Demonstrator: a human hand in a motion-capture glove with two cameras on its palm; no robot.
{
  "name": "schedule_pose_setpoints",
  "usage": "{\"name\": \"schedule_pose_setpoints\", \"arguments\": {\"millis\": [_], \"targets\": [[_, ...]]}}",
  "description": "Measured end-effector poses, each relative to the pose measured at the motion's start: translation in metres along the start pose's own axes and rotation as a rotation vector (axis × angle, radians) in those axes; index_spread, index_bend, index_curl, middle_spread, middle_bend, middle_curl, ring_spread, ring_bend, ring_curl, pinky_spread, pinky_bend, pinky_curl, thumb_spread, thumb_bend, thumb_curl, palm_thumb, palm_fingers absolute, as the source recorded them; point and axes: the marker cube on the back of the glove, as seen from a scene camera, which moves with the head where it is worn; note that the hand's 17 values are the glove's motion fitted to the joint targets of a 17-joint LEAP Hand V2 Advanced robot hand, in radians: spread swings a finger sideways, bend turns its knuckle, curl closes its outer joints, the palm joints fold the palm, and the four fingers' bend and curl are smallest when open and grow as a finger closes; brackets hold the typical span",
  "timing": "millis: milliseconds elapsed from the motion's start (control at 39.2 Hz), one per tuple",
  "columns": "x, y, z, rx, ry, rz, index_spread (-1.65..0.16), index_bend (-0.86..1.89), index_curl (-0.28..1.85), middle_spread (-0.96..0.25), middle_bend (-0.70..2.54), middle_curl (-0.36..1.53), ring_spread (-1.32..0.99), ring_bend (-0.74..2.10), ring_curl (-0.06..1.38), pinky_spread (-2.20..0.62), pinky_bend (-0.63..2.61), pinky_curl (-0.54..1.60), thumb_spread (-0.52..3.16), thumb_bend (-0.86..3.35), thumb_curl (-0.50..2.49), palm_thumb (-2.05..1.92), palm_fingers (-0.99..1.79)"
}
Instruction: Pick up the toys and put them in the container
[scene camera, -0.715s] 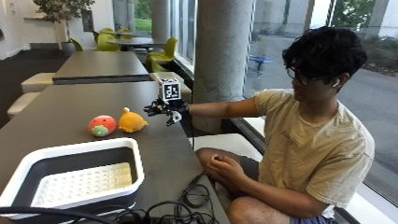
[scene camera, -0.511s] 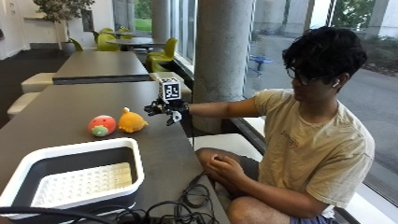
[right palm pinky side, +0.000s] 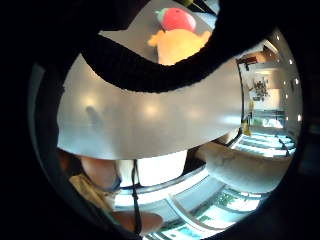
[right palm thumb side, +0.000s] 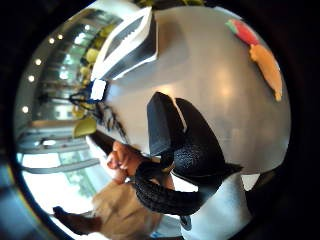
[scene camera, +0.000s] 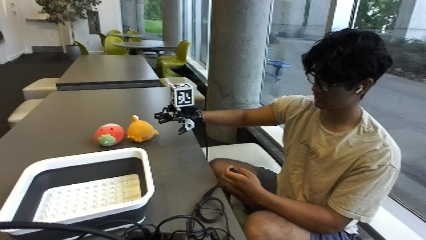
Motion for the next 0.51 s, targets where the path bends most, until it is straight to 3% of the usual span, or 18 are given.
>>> {"name": "schedule_pose_setpoints", "arguments": {"millis": [306, 511], "targets": [[0.013, -0.004, -0.008, 0.040, 0.008, 0.033, -0.24, 0.11, 0.20, 0.00, 0.12, 0.14, 0.01, 0.19, 0.14, 0.02, 0.85, 0.32, 1.37, -0.01, 0.12, -0.01, -0.20], [0.036, -0.039, -0.031, 0.056, 0.026, 0.077, -0.24, 0.08, 0.18, 0.00, 0.14, 0.17, 0.01, 0.20, 0.17, 0.02, 0.90, 0.34, 1.39, 0.01, 0.17, 0.04, -0.18]]}}
